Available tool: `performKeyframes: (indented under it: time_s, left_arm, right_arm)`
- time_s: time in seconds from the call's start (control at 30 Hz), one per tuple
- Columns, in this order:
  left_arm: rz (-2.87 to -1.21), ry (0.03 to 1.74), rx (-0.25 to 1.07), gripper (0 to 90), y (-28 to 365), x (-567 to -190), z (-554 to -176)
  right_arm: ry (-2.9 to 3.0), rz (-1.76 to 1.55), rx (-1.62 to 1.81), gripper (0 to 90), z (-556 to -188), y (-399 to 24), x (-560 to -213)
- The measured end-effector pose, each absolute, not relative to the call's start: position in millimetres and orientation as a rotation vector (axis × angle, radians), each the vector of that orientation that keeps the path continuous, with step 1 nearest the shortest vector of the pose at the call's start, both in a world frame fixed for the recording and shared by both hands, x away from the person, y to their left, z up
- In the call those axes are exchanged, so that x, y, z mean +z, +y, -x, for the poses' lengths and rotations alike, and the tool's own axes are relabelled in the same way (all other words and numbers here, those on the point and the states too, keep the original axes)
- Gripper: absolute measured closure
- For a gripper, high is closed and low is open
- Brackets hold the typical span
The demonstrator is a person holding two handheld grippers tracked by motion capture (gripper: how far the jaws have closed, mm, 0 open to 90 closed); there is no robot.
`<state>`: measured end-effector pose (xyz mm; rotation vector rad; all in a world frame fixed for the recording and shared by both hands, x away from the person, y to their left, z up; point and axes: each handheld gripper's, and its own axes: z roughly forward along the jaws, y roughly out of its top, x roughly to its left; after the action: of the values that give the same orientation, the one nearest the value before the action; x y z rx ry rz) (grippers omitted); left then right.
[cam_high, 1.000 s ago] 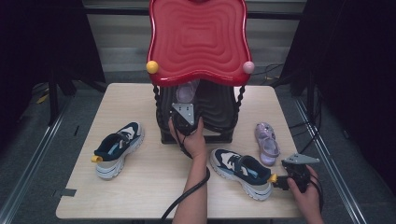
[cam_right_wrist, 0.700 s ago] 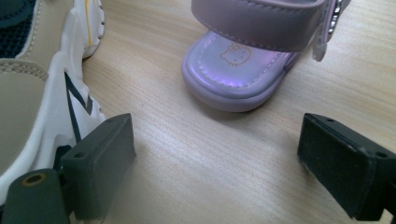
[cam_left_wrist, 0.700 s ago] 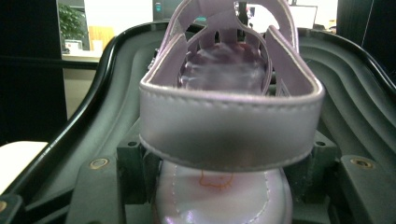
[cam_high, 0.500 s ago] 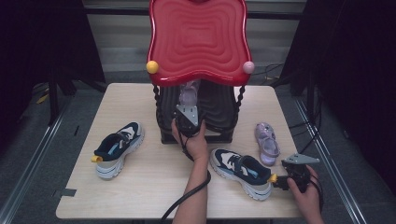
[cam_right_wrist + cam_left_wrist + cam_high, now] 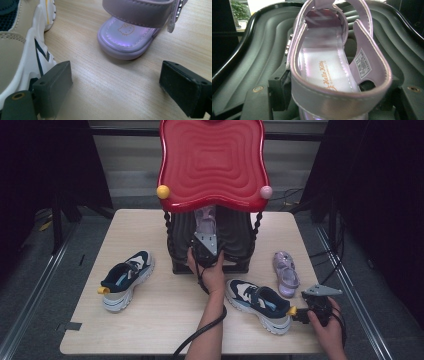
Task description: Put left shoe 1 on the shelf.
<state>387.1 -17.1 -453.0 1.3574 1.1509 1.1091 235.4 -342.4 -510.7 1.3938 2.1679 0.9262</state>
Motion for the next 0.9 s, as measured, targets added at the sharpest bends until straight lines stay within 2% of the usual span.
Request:
performKeyframes:
  time_s: [0.43, 0.9]
  left_arm:
    - [-1.393, 1.135, 1.066, 25.6, -12.9, -449.4, -386.7]
    - [-1.361, 1.097, 1.04, 21.2, -3.4, -445.1, -379.3]
  right_arm:
    - [2.168, -1.394, 0.925, 10.3, -235.3, -342.3, -510.7]
    - [2.17, -1.395, 0.925, 10.3, -235.2, -342.2, -510.6]
